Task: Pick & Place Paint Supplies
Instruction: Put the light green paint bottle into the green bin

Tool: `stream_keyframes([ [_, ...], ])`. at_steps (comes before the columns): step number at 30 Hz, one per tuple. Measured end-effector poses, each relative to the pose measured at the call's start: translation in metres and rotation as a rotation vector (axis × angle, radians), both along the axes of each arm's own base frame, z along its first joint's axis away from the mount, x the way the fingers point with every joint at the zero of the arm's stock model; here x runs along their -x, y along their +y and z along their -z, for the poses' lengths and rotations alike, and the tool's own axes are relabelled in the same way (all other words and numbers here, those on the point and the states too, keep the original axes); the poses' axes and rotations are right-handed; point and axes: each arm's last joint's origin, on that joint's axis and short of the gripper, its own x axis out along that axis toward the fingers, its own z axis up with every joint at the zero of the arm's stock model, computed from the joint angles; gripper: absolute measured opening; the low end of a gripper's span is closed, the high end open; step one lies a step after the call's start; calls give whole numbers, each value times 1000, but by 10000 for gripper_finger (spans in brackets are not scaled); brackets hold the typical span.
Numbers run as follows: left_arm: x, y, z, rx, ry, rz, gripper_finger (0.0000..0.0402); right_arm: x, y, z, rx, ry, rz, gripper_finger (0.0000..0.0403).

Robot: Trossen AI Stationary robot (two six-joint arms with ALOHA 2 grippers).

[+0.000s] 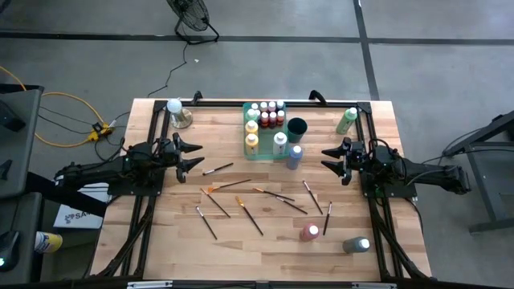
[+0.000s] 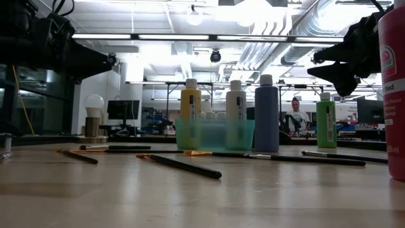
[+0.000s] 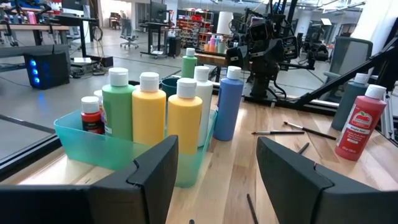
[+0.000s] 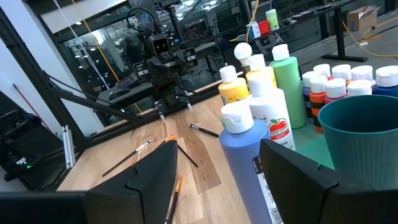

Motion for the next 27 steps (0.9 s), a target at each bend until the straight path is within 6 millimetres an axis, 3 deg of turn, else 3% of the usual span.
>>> stream_keyframes([
  [15,0,0,0,0,1,0,211,0,-1,-1,-3,-7,31,223],
  [21,0,0,0,0,1,0,211,1,-1,-2,-140,-39,55,223],
  [27,0,0,0,0,2,-1,211,2,-2,-30,-216,31,74,223],
])
